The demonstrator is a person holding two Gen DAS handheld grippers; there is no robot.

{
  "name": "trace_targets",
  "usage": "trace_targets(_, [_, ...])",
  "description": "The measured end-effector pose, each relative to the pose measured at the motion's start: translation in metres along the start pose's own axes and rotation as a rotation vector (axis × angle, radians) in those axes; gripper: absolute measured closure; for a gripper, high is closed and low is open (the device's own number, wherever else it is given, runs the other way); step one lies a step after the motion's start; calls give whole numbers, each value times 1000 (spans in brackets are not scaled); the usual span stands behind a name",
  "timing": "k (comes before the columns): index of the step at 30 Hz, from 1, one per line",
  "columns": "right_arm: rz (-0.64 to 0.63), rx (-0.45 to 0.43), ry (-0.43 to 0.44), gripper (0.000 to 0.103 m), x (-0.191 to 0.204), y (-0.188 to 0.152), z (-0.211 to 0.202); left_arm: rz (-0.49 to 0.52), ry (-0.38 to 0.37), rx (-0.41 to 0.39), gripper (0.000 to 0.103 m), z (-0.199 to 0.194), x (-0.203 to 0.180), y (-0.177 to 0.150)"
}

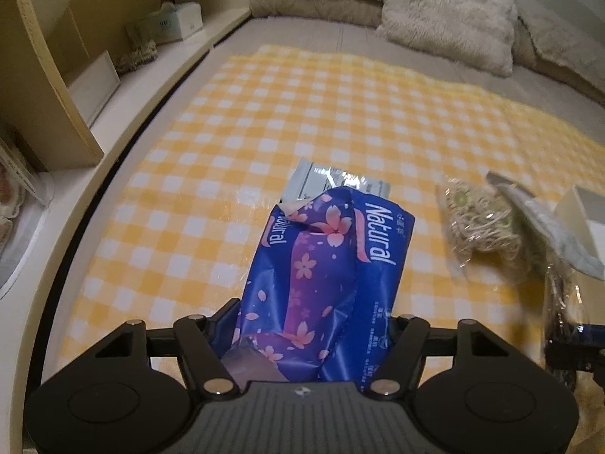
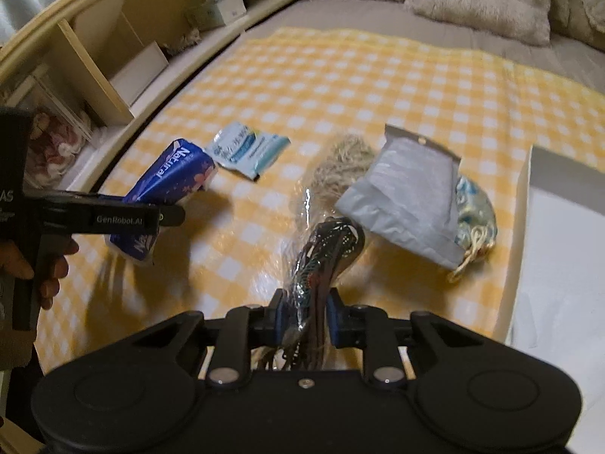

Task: Organize soft objects
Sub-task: 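Grasp the blue tissue pack with the left tool while the right tool grasps the bagged cable, then lift and carry the tissue pack and bagged cable over the white box with both tools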

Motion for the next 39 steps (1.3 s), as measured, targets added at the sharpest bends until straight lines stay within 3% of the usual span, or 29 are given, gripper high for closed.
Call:
trace_targets(20, [-33, -266, 3, 80, -18, 39, -84, -99, -43, -240, 37, -99, -42, 37])
trace_targets(29, [-32, -370, -10, 80, -30, 48, -122, -73, -77, -338, 37, -137, -69, 48])
trace_targets(39, [-20, -473, -65, 80, -54, 56, -168, -39, -164, -419, 37, -169, -120, 57])
Point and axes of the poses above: each gripper's, at about its wrist camera, not at the fingertips, and z roughly the way its jaws point, x to its left, y to its top, the point moved 6 cm from there along z, roughly the way its jaws point, and after that the axes turned 13 degrees about -x, right-handed, at the moved point
